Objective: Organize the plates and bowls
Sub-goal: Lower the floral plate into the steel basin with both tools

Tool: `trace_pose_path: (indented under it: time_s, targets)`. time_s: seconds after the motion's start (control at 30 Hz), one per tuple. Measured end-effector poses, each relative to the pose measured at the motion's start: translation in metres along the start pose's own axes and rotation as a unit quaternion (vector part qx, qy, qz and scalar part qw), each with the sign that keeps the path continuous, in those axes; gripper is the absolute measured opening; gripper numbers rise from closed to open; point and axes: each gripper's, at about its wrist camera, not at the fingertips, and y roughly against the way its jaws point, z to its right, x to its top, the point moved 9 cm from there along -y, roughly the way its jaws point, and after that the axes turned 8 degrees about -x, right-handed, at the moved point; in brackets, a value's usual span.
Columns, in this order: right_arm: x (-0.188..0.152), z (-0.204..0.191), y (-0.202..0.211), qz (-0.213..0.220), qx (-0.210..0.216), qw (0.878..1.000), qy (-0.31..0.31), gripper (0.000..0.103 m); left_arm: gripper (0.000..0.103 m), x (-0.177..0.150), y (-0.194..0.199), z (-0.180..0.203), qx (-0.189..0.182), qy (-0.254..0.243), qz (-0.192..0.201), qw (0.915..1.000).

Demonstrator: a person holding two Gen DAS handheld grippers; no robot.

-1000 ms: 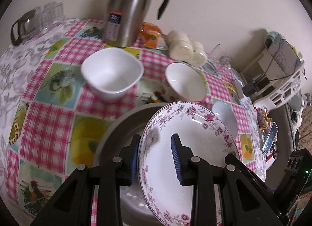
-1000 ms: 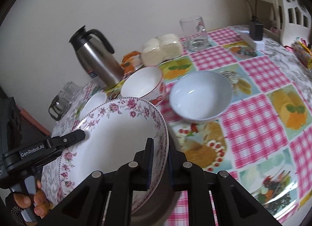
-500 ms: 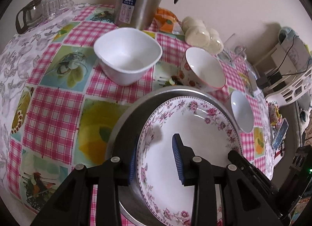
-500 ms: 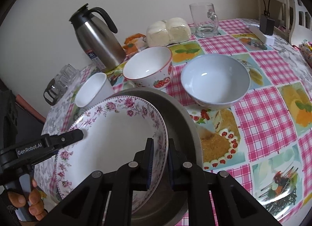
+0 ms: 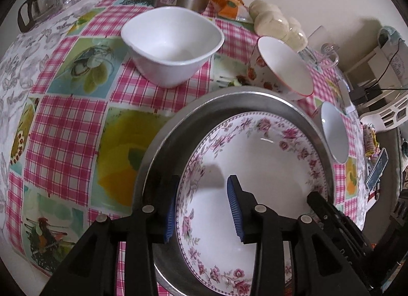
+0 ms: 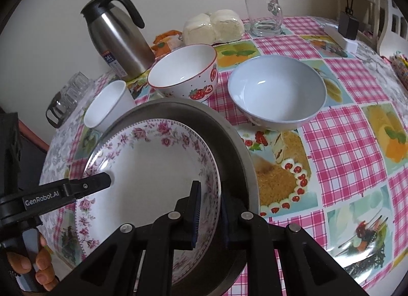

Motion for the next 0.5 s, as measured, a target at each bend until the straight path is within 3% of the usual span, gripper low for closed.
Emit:
trace_pose_path:
  time_s: [0.27, 0.4, 0.5]
  targets:
    - [-0.001, 0.0, -0.002, -0.001, -0.008, 1.0, 0.011, 0.017, 0.038, -0.002, -0.005, -0.002, -0.008, 0.013, -0.009, 0.9998]
    - [-0.001, 0.001, -0.002, -0.002, -0.008, 1.0, 0.012, 0.016, 0.039, -0.001, -0.003, -0.008, -0.035, 0.045, -0.007, 0.9984]
    - [-0.001, 0.002, -0.002, -0.003, -0.005, 1.0, 0.008, 0.015, 0.038, 0.0, -0.001, -0.012, -0.034, 0.053, -0.006, 0.998]
